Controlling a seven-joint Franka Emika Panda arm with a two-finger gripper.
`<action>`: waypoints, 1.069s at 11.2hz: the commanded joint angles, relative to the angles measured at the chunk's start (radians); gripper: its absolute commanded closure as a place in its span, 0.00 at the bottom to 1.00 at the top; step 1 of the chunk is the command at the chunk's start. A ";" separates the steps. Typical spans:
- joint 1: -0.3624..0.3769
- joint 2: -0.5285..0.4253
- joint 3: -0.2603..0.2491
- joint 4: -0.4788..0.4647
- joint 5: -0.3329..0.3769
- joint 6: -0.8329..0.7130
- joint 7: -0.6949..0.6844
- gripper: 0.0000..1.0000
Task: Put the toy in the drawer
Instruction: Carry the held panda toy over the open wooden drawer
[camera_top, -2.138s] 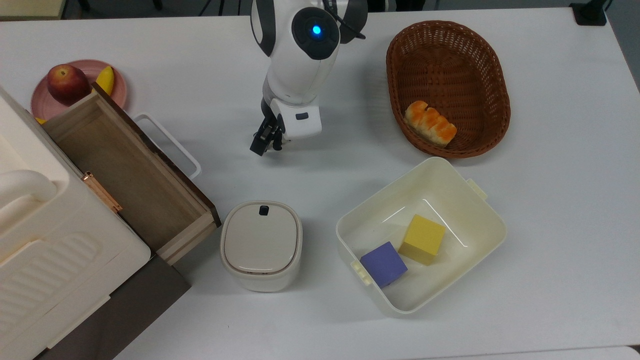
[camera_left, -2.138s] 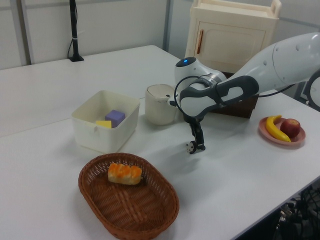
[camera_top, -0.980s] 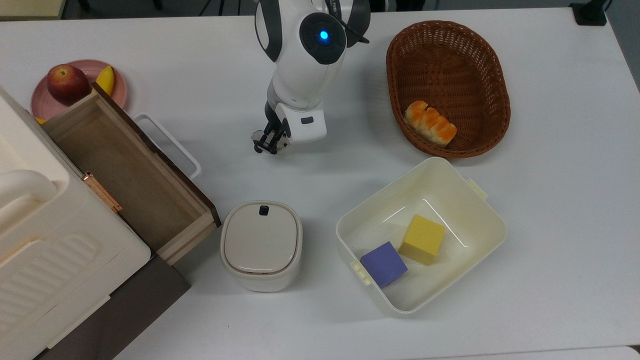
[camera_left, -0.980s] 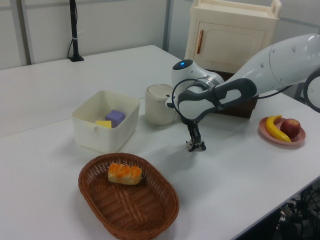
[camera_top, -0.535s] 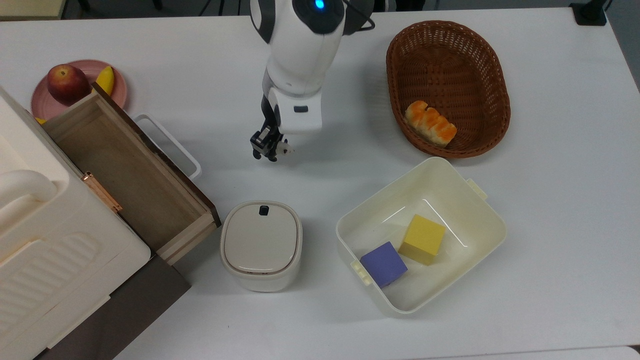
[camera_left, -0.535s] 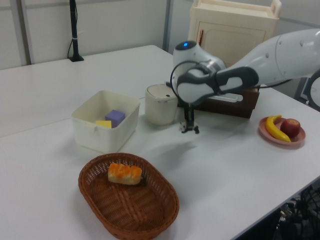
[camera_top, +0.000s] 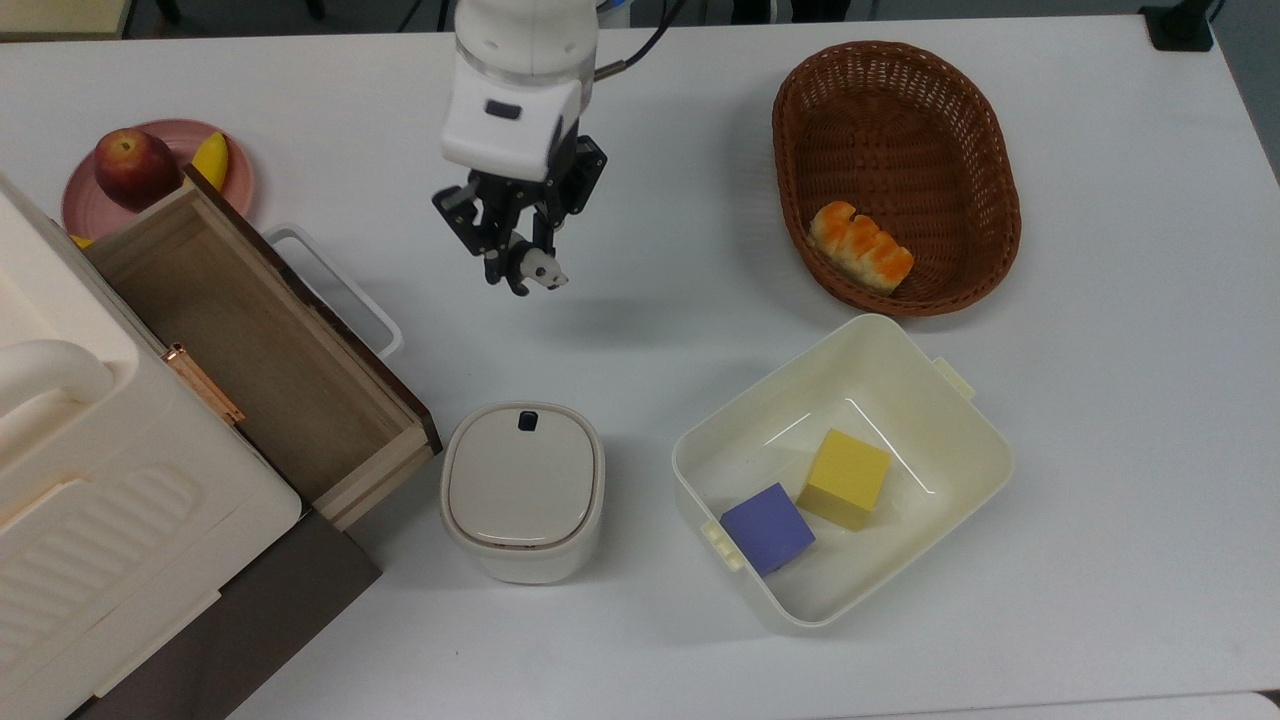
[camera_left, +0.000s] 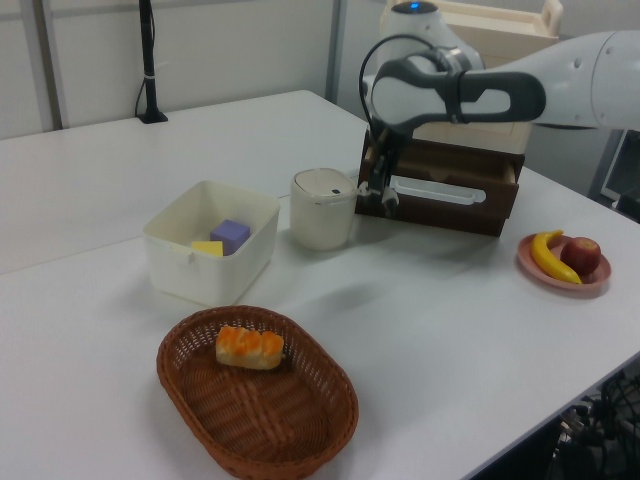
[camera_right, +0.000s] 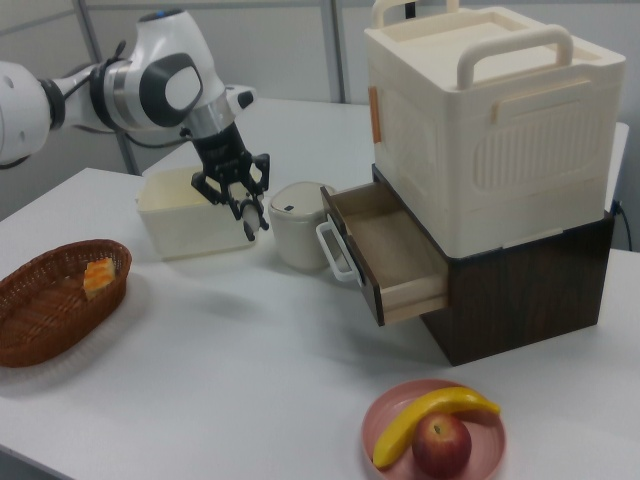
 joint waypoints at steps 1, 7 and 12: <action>-0.053 -0.010 -0.012 0.077 0.065 -0.033 0.144 1.00; -0.175 0.024 -0.054 0.128 0.095 0.097 0.178 1.00; -0.242 0.081 -0.067 0.179 0.091 0.184 0.204 1.00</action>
